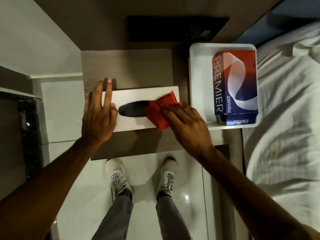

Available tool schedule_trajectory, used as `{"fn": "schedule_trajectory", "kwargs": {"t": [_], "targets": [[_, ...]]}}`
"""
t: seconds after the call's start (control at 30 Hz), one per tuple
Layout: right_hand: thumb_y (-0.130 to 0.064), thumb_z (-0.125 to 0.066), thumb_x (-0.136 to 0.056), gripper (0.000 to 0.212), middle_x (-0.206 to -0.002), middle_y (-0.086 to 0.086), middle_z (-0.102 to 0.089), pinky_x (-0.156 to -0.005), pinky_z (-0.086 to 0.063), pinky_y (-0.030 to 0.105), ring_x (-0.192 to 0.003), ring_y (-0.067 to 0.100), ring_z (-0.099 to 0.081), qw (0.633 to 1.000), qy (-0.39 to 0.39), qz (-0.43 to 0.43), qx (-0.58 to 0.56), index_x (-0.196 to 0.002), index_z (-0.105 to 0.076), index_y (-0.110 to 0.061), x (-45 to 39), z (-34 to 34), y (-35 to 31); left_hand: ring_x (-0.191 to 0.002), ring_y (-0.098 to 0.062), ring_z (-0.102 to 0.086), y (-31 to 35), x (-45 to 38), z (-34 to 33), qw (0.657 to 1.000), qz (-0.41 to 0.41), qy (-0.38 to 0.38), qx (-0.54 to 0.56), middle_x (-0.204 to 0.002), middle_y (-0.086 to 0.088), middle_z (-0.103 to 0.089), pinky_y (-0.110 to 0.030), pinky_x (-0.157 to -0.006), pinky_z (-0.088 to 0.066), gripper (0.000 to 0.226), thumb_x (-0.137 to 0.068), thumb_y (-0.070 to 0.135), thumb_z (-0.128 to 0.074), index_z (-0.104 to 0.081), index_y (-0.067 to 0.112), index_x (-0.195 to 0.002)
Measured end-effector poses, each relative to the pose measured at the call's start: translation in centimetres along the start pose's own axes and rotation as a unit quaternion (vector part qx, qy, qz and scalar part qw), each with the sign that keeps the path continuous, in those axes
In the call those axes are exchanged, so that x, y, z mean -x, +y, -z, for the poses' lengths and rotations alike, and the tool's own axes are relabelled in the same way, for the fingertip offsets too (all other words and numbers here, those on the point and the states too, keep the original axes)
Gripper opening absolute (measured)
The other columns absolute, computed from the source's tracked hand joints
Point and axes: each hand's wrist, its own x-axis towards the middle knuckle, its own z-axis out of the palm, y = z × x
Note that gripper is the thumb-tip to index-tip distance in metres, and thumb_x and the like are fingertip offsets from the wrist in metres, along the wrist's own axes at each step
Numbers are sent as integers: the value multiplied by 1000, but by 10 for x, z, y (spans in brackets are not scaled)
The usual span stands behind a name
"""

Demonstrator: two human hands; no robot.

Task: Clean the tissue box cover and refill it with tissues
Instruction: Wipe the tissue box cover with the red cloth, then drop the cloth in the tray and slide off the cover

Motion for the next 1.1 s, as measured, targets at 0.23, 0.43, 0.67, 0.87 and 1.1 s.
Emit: {"fn": "schedule_trajectory", "kwargs": {"t": [0.23, 0.43, 0.67, 0.87, 1.1], "targets": [[-35, -59, -102, 23, -91, -24, -65, -64, -52, 3, -74, -10, -67, 926, 49, -285, -241, -124, -61, -28, 8, 70, 40, -158, -39, -18, 23, 14, 21, 998, 40, -21, -41, -171, -18, -12, -62, -125, -22, 71, -103, 48, -19, -6, 14, -164], [-27, -52, -100, 33, -120, 9, -70, -92, -58, 48, -103, 30, -67, 954, 57, -278, -94, -131, -60, -18, -2, 71, 89, -155, -46, -20, 43, 23, 22, 998, 50, -33, -18, -169, -23, -15, -65, -124, -24, 75, -101, 54, -19, -10, 12, -164], [-7, -61, -97, 56, -163, 3, -40, -117, -42, 49, -148, 32, -40, 960, -196, -199, -34, -151, -50, -17, 37, 11, 86, -156, -48, -15, 39, 25, 12, 998, 48, -28, -29, -170, -22, -10, -67, -123, -21, 74, -102, 54, -21, -6, 18, -164], [-45, -51, -102, 50, -154, 1, -47, -101, -56, 47, -134, 25, -52, 961, -163, -194, -109, -146, -54, -20, 44, 16, 85, -158, -45, -8, 37, 26, 6, 998, 55, -32, -29, -172, -18, -3, -70, -122, -16, 74, -102, 57, -20, -3, 20, -164], [-36, -48, -105, 38, -141, 1, -57, -90, -60, 44, -115, 24, -64, 955, -131, -235, -121, -137, -58, -18, 30, 23, 67, -157, -47, -12, 28, 17, 11, 999, 26, -44, -15, -172, -17, -3, -65, -122, -21, 79, -100, 60, -27, -7, 20, -164]]}}
